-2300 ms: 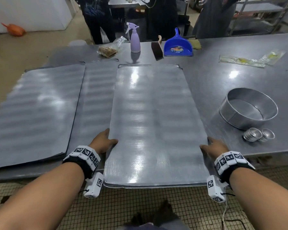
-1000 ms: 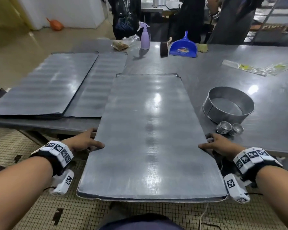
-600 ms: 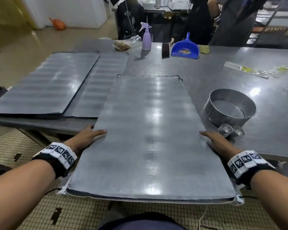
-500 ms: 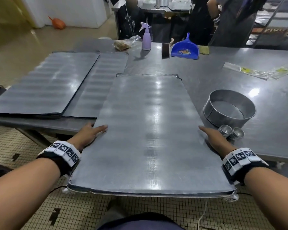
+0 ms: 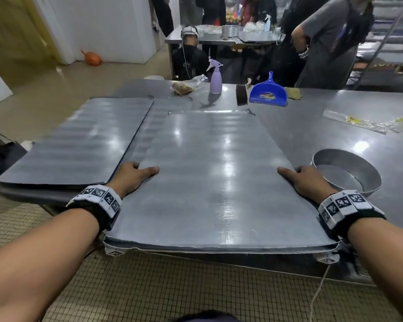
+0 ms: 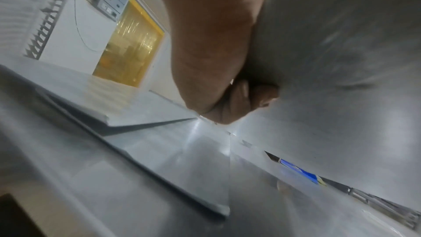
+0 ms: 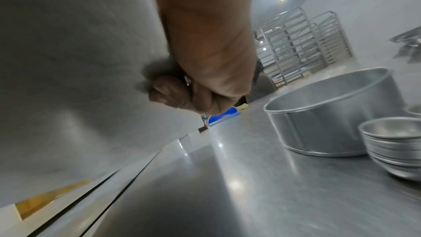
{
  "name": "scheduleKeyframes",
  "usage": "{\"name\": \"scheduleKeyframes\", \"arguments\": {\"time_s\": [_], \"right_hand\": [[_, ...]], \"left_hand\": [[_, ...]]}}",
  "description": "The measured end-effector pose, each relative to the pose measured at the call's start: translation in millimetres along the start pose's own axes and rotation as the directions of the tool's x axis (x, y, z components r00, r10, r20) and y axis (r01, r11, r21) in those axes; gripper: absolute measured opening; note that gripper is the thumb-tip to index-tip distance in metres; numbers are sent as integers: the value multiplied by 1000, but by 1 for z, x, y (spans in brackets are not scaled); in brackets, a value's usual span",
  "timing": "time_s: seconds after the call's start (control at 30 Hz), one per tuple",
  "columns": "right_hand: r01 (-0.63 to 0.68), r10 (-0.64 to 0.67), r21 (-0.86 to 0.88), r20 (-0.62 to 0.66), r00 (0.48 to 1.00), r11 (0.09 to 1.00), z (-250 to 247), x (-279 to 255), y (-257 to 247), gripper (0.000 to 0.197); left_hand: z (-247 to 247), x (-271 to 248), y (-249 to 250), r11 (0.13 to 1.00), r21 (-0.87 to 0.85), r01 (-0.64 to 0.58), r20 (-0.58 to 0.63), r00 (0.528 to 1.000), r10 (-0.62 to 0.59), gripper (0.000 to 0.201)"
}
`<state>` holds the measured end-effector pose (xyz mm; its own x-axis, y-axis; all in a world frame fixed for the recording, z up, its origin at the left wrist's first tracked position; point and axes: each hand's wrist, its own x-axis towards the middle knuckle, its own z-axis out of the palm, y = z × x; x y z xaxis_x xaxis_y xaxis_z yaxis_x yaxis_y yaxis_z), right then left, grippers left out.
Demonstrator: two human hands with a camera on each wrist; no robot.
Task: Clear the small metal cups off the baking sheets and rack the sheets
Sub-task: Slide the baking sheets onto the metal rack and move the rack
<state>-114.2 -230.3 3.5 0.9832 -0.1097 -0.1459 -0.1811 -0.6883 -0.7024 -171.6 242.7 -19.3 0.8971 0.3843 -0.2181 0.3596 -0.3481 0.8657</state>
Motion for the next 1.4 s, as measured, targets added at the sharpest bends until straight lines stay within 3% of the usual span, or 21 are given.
{"name": "scheduleKeyframes", "arguments": {"time_s": [0.07,0.17,0.27,0.37,0.4,0.47,0.53,0.6,0.7,0.77,0.93,1.0,1.23,1.4], "right_hand": [[13,-13,24,-6,1000,1000,8,1,-23,58],[74,-73,43,-21,997,996,28,9,-57,77],[131,-133,81,25,991,988,47,20,-99,82],[209,-215,98,61,975,973,66,27,-143,66],[239,-247,106,80,966,965,76,31,-163,59],[296,-313,140,122,942,945,93,41,-195,60],[383,-403,141,170,899,913,112,51,-228,61],[467,-485,132,222,846,875,131,57,-257,60],[558,-582,171,319,748,812,157,58,-297,63],[598,-629,210,376,680,773,175,59,-319,62],[693,-719,280,492,491,664,211,39,-362,60],[721,-735,297,532,420,627,224,26,-373,60],[737,-763,427,621,182,523,273,-35,-393,67],[732,-723,474,689,37,490,300,-85,-406,81]], "left_hand": [[-18,6,5,1000,-8,-22,-30,999,22,48],[-55,11,11,998,-3,-69,-84,994,68,46],[-99,13,12,999,-24,-43,-150,988,39,42],[-140,8,7,999,-16,-52,-215,975,47,106],[-158,3,2,999,-21,-46,-261,965,39,110],[-180,-12,0,996,-85,-26,-338,941,-4,90],[-197,-35,0,993,-118,-11,-417,908,-40,41],[-213,-57,-4,991,-134,1,-506,859,-69,26],[-234,-97,-15,984,-179,12,-628,769,-124,35],[-239,-125,-20,974,-220,47,-676,713,-187,25],[-229,-206,-20,957,-272,98,-800,530,-282,30],[-222,-240,-22,955,-280,101,-851,434,-296,30],[-187,-343,-29,941,-268,206,-924,222,-312,23],[-174,-398,-48,902,-341,265,-928,62,-369,32]]}}
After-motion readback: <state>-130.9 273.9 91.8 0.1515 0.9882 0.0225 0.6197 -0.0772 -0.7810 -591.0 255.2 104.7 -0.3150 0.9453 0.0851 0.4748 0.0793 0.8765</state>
